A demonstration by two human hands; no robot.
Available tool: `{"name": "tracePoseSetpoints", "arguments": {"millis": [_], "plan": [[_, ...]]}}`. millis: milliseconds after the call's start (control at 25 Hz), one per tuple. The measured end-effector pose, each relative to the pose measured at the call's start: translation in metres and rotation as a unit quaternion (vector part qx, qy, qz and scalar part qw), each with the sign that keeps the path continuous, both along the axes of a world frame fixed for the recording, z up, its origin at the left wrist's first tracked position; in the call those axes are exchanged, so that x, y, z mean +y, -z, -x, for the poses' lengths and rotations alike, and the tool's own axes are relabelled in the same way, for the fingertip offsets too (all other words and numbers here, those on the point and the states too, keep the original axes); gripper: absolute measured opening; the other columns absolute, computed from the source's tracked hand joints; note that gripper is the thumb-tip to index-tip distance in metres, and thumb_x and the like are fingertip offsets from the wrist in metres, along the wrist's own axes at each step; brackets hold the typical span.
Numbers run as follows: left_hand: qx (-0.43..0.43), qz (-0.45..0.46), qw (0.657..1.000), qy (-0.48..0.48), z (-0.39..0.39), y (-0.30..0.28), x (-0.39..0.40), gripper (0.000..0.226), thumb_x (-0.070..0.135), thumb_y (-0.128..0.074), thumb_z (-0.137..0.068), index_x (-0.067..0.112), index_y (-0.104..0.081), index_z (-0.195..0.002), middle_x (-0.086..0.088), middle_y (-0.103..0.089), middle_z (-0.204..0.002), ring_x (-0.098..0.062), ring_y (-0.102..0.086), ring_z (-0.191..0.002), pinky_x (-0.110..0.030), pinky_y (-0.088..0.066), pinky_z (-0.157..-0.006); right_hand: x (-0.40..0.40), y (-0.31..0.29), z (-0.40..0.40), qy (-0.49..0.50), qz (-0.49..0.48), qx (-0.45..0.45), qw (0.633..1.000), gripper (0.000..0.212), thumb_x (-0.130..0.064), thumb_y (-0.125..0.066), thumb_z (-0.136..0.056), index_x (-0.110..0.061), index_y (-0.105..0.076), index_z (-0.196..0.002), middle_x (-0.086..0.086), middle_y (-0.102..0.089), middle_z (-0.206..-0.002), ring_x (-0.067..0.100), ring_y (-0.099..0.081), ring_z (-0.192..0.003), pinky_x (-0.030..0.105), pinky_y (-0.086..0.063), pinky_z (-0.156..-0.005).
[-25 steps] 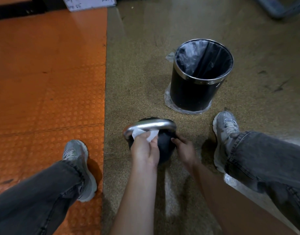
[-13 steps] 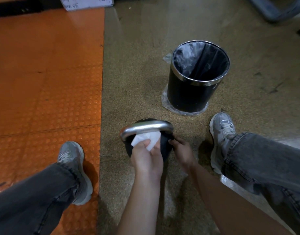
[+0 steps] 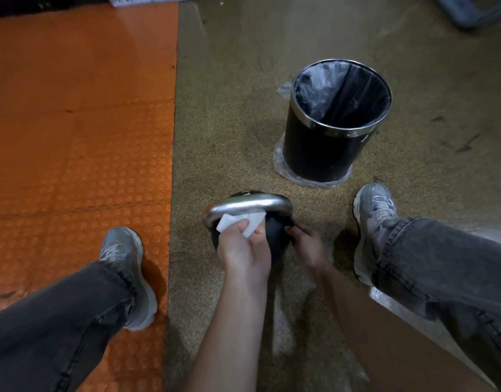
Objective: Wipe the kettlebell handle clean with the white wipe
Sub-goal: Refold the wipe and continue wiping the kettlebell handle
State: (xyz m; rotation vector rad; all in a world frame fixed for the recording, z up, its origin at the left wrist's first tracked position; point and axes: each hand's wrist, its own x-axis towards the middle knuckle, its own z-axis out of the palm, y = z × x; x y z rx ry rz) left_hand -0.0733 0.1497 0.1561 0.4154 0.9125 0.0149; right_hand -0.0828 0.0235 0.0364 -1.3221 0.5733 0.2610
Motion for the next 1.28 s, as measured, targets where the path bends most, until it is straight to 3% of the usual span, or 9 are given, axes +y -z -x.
{"name": "tracePoseSetpoints", "arguments": {"millis": [160,320,480,600,760,840,920,1000,1280], "plan": [[-0.005,-0.014,1.0,0.026,0.007,-0.003,0.002,0.037,-0.006,-0.038,-0.094,-0.008,-0.049,-0.129,-0.026,-0.059,-0.127,-0.033,-0.062,-0.115,-0.039,-0.051,-0.098,-0.002,0.014,0.0,0.003,0.008,-0.016,1.0,0.039,-0.005,-0.054,-0.1,-0.016,-0.068,-0.134,-0.003,-0.074,-0.127,0.016,-0.066,-0.123,0.039,-0.049,-0.109],[0.014,-0.022,1.0,0.014,0.003,-0.007,0.005,0.036,-0.007,-0.042,-0.094,-0.004,-0.052,-0.128,-0.023,-0.06,-0.126,-0.032,-0.063,-0.11,-0.036,-0.057,-0.089,-0.003,0.017,-0.001,0.0,0.001,-0.004,1.0,0.038,-0.007,-0.055,-0.1,-0.018,-0.069,-0.133,-0.003,-0.075,-0.125,0.016,-0.066,-0.122,0.04,-0.049,-0.109],[0.006,-0.01,0.999,0.038,-0.002,0.005,0.007,0.04,-0.005,-0.043,-0.092,-0.003,-0.051,-0.131,-0.025,-0.06,-0.127,-0.037,-0.061,-0.115,-0.047,-0.048,-0.103,0.0,0.011,0.001,0.009,0.0,-0.02,1.0,0.04,-0.004,-0.052,-0.101,-0.019,-0.07,-0.132,-0.005,-0.074,-0.125,0.014,-0.067,-0.12,0.033,-0.052,-0.102],[-0.014,-0.007,1.0,0.019,-0.003,-0.007,-0.002,0.042,-0.007,-0.035,-0.093,-0.003,-0.052,-0.131,-0.022,-0.062,-0.126,-0.034,-0.061,-0.117,-0.043,-0.047,-0.103,0.002,0.005,0.0,0.007,-0.017,-0.017,1.0,0.039,-0.001,-0.051,-0.101,-0.022,-0.072,-0.126,-0.004,-0.075,-0.124,0.013,-0.067,-0.12,0.028,-0.051,-0.097],[-0.035,-0.01,0.996,0.076,0.016,-0.008,0.004,0.038,-0.004,-0.04,-0.09,0.001,-0.055,-0.125,-0.018,-0.067,-0.112,-0.033,-0.065,-0.111,-0.041,-0.046,-0.105,0.001,0.005,0.003,0.004,0.007,-0.034,0.999,0.037,-0.002,-0.051,-0.102,-0.016,-0.07,-0.131,-0.003,-0.076,-0.122,0.012,-0.069,-0.116,0.019,-0.053,-0.089],[-0.008,-0.018,0.993,0.12,-0.001,-0.004,0.008,0.024,0.003,-0.043,-0.093,0.003,-0.058,-0.111,-0.012,-0.064,-0.102,-0.033,-0.06,-0.117,-0.04,-0.044,-0.106,0.0,0.004,0.003,-0.006,-0.001,-0.022,1.0,0.037,-0.005,-0.052,-0.103,-0.02,-0.069,-0.131,-0.006,-0.075,-0.122,0.011,-0.068,-0.117,0.026,-0.053,-0.095],[-0.008,-0.009,0.995,0.1,0.002,-0.008,0.006,0.023,0.0,-0.042,-0.092,0.0,-0.058,-0.108,-0.012,-0.064,-0.11,-0.037,-0.057,-0.12,-0.04,-0.046,-0.106,0.0,0.004,0.002,-0.013,0.005,-0.013,1.0,0.035,-0.009,-0.054,-0.102,-0.021,-0.071,-0.13,-0.006,-0.076,-0.121,0.012,-0.068,-0.118,0.033,-0.052,-0.102],[-0.033,0.004,0.998,0.059,0.02,-0.009,0.005,0.036,-0.006,-0.042,-0.088,-0.004,-0.055,-0.121,-0.021,-0.065,-0.122,-0.038,-0.064,-0.114,-0.042,-0.048,-0.103,-0.002,0.008,0.002,-0.012,0.013,-0.007,1.0,0.033,-0.009,-0.054,-0.102,-0.021,-0.073,-0.127,-0.007,-0.077,-0.118,0.012,-0.069,-0.116,0.036,-0.051,-0.104],[-0.009,-0.022,0.998,0.059,0.011,-0.003,0.009,0.042,-0.009,-0.042,-0.088,0.0,-0.055,-0.127,-0.022,-0.064,-0.124,-0.035,-0.064,-0.112,-0.039,-0.056,-0.09,-0.003,0.011,0.001,-0.014,0.028,-0.003,0.999,0.03,-0.01,-0.056,-0.101,-0.027,-0.076,-0.114,-0.007,-0.078,-0.114,0.014,-0.071,-0.113,0.035,-0.053,-0.098]]}}
